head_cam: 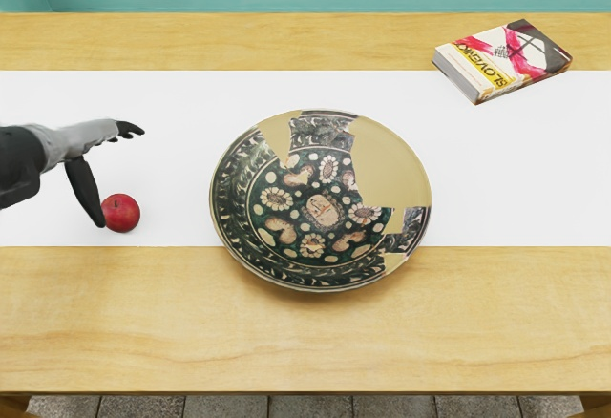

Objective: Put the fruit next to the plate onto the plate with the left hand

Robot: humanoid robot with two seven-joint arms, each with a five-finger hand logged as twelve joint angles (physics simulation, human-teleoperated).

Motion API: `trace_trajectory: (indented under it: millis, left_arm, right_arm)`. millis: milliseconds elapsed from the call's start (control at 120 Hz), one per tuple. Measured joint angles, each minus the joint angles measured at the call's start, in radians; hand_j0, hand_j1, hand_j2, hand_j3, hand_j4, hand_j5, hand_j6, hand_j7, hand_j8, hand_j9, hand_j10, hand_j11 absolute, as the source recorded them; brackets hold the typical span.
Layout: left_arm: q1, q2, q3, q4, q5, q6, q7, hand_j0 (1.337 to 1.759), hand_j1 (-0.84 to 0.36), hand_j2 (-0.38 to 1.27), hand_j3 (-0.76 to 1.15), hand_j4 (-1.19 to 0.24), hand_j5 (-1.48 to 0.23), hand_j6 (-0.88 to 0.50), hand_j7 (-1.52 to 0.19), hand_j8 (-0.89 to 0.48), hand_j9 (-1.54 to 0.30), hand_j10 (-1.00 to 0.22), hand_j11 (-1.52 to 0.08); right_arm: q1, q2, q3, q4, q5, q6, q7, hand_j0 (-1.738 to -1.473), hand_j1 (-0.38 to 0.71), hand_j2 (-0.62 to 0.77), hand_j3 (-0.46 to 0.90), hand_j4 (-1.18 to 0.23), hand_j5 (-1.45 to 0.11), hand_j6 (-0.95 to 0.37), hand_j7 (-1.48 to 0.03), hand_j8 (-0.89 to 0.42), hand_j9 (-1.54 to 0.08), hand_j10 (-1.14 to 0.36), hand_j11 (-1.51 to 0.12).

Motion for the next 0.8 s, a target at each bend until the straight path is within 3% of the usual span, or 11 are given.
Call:
trace_trajectory:
  millis: [167, 367, 575, 800]
  left_arm:
    - [0.090, -0.048, 0.006, 0.000, 0.056, 0.056, 0.000, 1.658, 0.21, 0.03, 0.00, -0.13, -0.16, -0.13, -0.15, -0.13, -0.15, -0.12, -0.15]
    - [0.116, -0.049, 0.008, 0.010, 0.088, 0.099, 0.000, 1.658, 0.19, 0.03, 0.00, -0.14, -0.17, -0.14, -0.17, -0.14, -0.17, -0.14, -0.17]
    - [0.182, -0.098, 0.011, 0.053, 0.136, 0.182, 0.000, 1.658, 0.19, 0.03, 0.00, -0.14, -0.18, -0.15, -0.18, -0.15, -0.18, -0.14, -0.18]
    - [0.197, -0.136, 0.014, 0.116, 0.155, 0.245, 0.000, 1.658, 0.20, 0.03, 0.00, -0.14, -0.17, -0.14, -0.17, -0.14, -0.17, -0.14, -0.17]
  right_arm:
    - [0.001, 0.000, 0.001, 0.000, 0.000, 0.001, 0.000, -1.658, -0.35, 0.00, 0.00, 0.00, 0.00, 0.00, 0.00, 0.00, 0.00, 0.00, 0.00]
    - [0.001, 0.000, 0.001, 0.001, 0.000, 0.001, 0.000, -1.658, -0.35, 0.00, 0.00, 0.00, 0.00, 0.00, 0.00, 0.00, 0.00, 0.00, 0.00]
    - [0.003, 0.000, 0.001, 0.002, 0.000, 0.002, 0.000, -1.658, -0.35, 0.00, 0.00, 0.00, 0.00, 0.00, 0.00, 0.00, 0.00, 0.00, 0.00]
    - [0.005, 0.000, 0.000, 0.003, 0.000, 0.002, 0.000, -1.658, -0.35, 0.00, 0.00, 0.00, 0.00, 0.00, 0.00, 0.00, 0.00, 0.00, 0.00]
